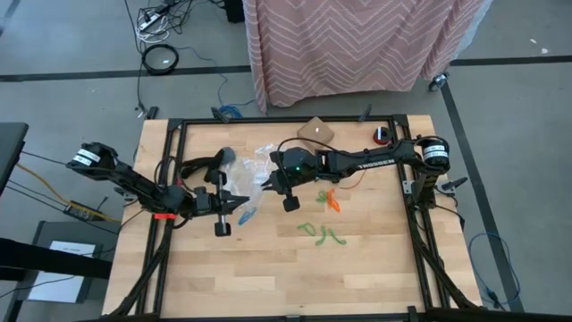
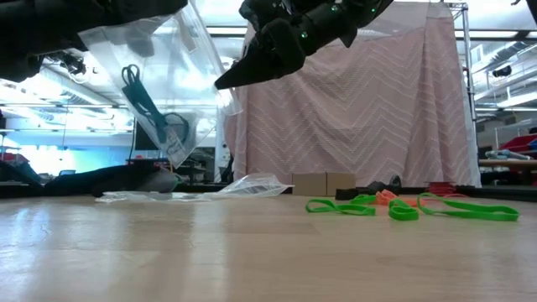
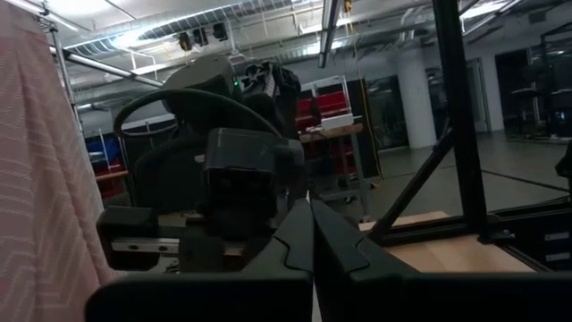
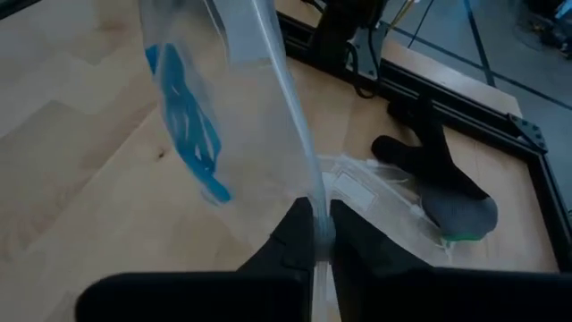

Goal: Sort rubber bands
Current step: Close the transparent zip bag

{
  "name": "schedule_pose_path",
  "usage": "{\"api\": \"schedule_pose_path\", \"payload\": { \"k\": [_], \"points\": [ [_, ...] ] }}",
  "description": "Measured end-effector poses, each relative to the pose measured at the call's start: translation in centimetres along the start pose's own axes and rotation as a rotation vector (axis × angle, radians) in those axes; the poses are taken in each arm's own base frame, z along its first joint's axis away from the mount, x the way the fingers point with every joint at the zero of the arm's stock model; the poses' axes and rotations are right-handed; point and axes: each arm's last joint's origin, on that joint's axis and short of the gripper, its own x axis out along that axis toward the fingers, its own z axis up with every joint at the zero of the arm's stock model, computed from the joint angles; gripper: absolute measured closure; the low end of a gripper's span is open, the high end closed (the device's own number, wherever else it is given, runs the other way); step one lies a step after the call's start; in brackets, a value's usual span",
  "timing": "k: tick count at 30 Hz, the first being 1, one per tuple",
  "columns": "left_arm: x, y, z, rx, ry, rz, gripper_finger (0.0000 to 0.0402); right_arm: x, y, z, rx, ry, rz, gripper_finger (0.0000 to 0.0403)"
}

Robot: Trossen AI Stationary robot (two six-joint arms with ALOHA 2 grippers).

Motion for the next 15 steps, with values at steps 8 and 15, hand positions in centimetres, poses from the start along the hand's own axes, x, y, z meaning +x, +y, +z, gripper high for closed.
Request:
{"api": "schedule_pose_path", "payload": {
  "k": [8,15],
  "points": [
    [0.0,0.05,0.03,-0.001,-0.002,0.011,0.0402,-0.1,0.11,-0.36,0.013,0.041,0.021,0.0395],
    [0.0,0.09,0.14,-0.001,-0.011,0.018,0.0402,-0.12,0.06,-0.45,0.018,0.049,0.022,0.0393]
  ]
}}
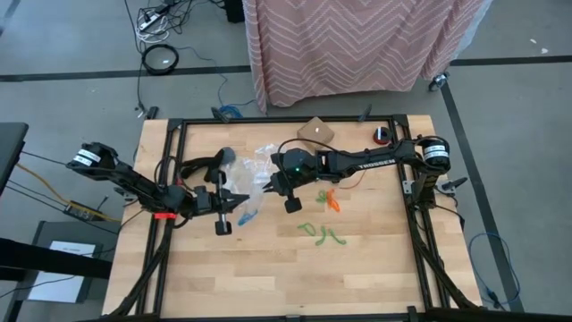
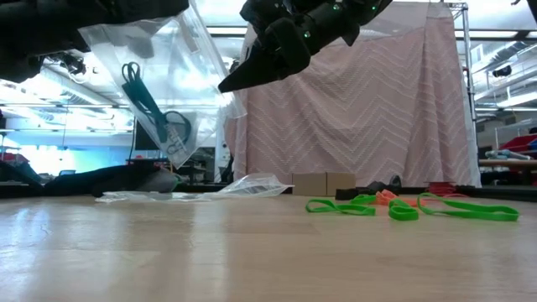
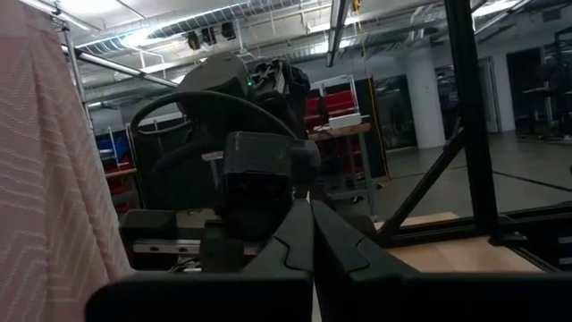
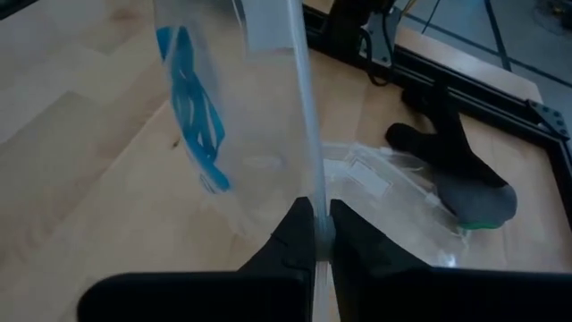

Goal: Sort rubber bands
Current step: Close the transparent zip bag

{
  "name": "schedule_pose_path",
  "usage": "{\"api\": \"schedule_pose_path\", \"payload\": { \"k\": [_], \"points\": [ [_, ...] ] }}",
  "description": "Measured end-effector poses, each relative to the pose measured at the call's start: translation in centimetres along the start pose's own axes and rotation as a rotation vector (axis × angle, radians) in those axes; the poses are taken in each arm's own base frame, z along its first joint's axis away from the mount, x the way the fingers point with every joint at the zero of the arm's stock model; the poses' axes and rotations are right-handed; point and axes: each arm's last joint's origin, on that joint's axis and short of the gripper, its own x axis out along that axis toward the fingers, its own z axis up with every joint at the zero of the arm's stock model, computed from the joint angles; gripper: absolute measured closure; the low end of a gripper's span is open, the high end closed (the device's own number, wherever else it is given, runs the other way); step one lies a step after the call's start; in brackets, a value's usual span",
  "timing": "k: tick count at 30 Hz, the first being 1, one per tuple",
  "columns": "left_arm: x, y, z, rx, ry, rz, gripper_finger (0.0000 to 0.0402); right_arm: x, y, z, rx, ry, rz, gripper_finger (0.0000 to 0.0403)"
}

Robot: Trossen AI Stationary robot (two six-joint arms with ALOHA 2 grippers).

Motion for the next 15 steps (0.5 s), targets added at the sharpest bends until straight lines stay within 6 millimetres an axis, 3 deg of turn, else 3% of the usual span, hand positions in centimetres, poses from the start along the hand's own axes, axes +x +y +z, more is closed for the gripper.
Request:
{"api": "schedule_pose_path", "payload": {
  "k": [15],
  "points": [
    [-0.02,0.05,0.1,0.01,-0.01,0.009,0.0402,-0.07,-0.13,-0.24,0.005,0.02,0.004,0.0391]
  ]
}}
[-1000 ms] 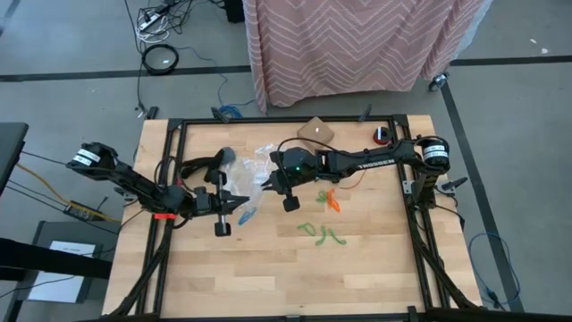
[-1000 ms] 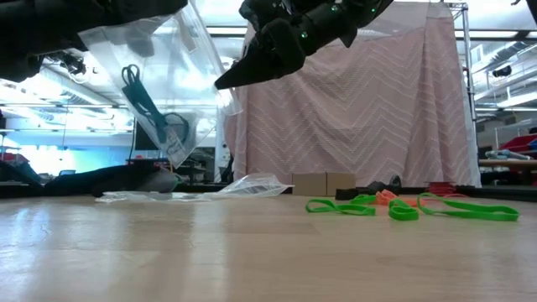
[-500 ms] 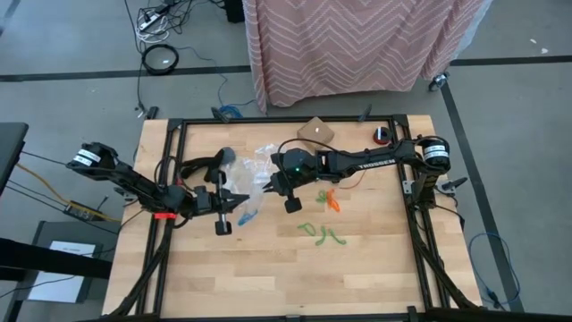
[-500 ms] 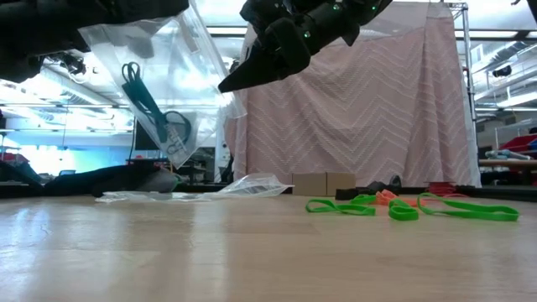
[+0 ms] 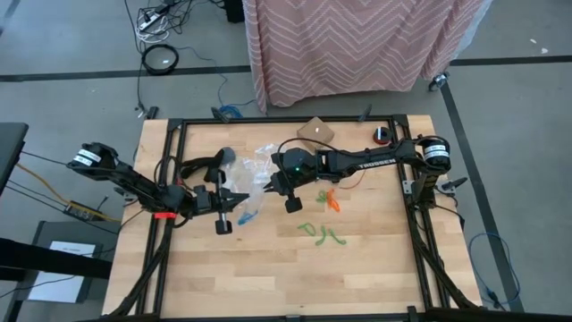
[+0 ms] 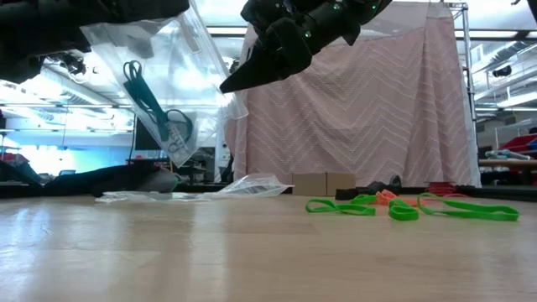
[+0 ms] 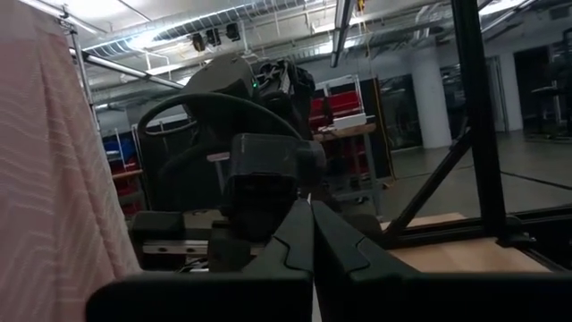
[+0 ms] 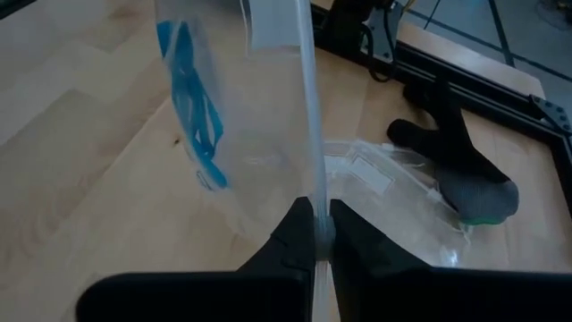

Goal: Sort rubber bands
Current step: Close the transparent zip bag

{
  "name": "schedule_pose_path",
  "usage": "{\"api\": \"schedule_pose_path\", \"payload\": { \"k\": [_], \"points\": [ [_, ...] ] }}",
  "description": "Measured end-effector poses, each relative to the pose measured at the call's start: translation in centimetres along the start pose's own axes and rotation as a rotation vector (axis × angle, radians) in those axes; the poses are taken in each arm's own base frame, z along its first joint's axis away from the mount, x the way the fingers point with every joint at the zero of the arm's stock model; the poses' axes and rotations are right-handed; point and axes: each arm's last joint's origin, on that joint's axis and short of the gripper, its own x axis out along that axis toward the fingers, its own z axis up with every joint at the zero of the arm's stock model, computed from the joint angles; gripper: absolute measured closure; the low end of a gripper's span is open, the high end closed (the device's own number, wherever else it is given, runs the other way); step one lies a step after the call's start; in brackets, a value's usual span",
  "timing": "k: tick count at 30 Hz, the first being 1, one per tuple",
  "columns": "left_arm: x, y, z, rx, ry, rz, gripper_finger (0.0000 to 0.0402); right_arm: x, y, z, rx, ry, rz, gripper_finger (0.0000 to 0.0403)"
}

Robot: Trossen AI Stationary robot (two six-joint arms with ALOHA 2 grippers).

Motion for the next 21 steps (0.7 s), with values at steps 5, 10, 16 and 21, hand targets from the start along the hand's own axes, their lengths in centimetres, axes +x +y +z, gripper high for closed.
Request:
{"api": "schedule_pose_path", "payload": {
  "k": [5,10,16,21],
  "points": [
    [0.0,0.1,0.2,0.024,-0.014,0.017,0.0402,0.0,0.0,0.0,0.001,0.006,0.002,0.039],
    [-0.1,0.2,0.3,0.036,-0.011,0.029,0.0402,0.0,0.0,-0.1,0.004,0.014,0.001,0.039],
    [-0.1,0.4,1.5,0.013,-0.096,0.03,0.0402,0.4,0.1,-1.5,0.017,0.108,-0.009,0.0387],
    [-0.2,0.5,1.3,0.026,-0.067,0.037,0.0402,0.3,-0.1,-1.4,0.036,0.122,-0.041,0.0385]
  ]
}}
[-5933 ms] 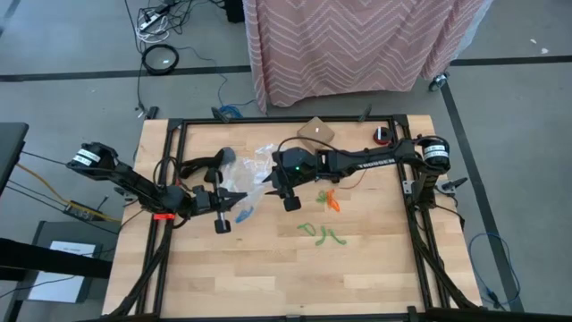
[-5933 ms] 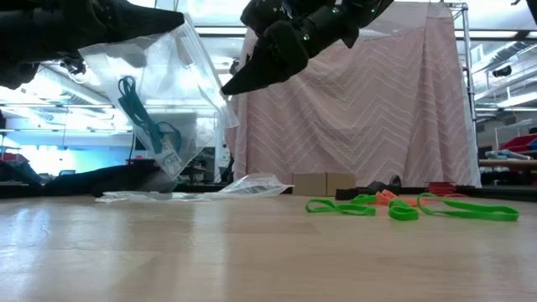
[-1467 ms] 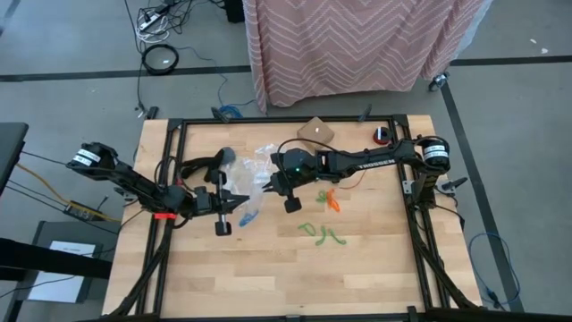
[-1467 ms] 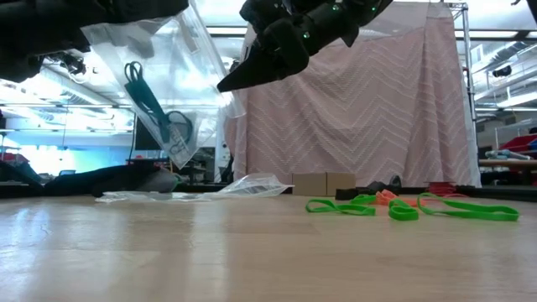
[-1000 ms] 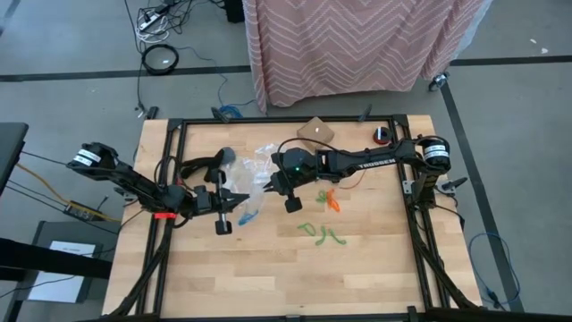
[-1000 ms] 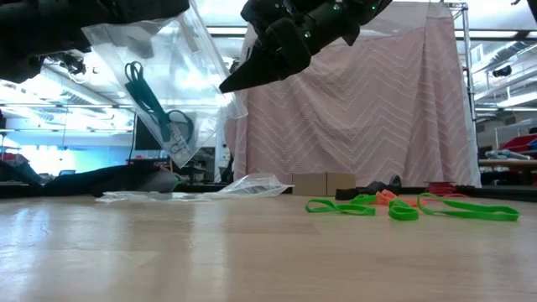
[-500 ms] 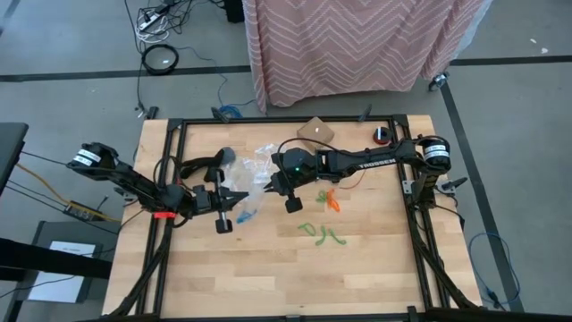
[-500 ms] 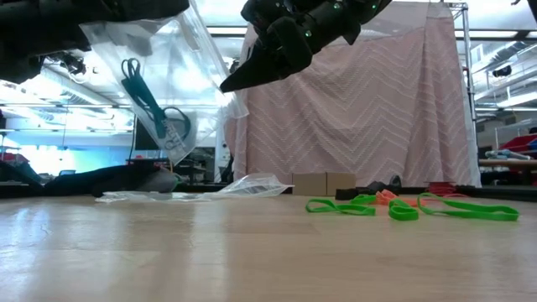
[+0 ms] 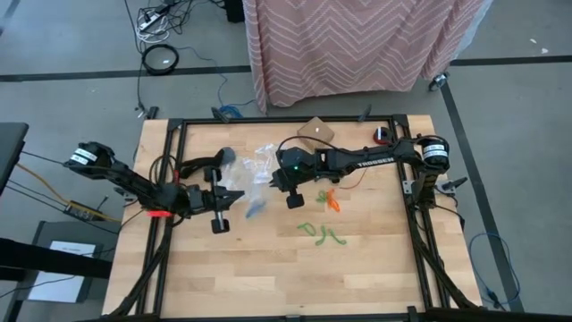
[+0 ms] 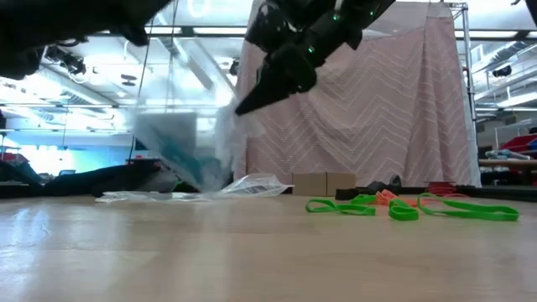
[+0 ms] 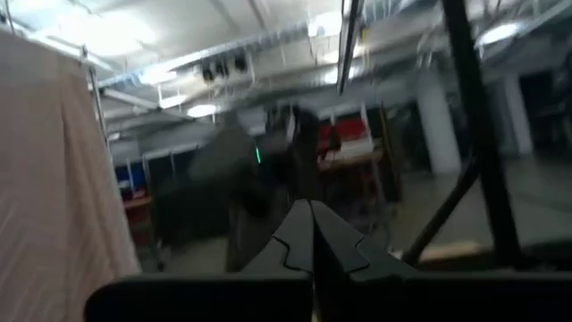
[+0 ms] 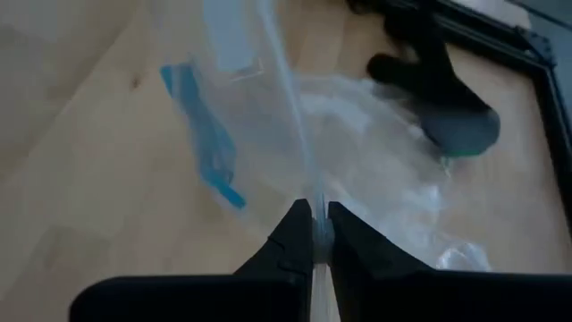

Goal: Sort rubber bands
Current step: Close the transparent zip bag

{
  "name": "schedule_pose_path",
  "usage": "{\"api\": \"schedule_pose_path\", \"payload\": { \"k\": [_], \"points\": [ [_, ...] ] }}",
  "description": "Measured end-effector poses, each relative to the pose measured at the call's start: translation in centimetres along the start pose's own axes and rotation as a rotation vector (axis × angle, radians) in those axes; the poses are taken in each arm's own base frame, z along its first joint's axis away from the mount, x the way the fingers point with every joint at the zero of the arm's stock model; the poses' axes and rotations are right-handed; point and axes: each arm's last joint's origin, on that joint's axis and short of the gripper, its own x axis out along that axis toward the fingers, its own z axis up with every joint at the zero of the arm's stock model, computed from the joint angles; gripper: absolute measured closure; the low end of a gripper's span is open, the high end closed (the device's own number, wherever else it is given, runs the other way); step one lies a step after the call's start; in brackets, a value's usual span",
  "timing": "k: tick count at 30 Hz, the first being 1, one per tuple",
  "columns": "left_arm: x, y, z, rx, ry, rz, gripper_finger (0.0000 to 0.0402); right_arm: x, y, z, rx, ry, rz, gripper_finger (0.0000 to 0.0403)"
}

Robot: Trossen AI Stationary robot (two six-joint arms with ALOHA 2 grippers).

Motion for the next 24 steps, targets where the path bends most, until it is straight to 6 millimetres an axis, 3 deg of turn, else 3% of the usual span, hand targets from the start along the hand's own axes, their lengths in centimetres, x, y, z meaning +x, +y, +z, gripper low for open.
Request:
{"api": "schedule_pose_path", "payload": {
  "k": [6,13,19,24],
  "points": [
    [-0.2,0.0,-1.7,0.112,0.212,0.124,0.0396,0.8,0.1,-0.6,0.025,0.02,0.009,0.0386],
    [-0.3,-0.3,-3.6,0.246,0.459,0.184,0.0349,1.0,0.0,-0.6,0.025,0.024,-0.034,0.0383],
    [2.7,-1.5,-1.7,0.266,0.517,0.16,0.029,1.0,-0.3,-0.7,0.031,0.04,-0.063,0.0383],
    [5.3,-2.1,0.7,0.352,0.769,0.192,0.025,1.0,-0.4,-1.0,0.037,0.092,-0.13,0.0388]
  ]
}}
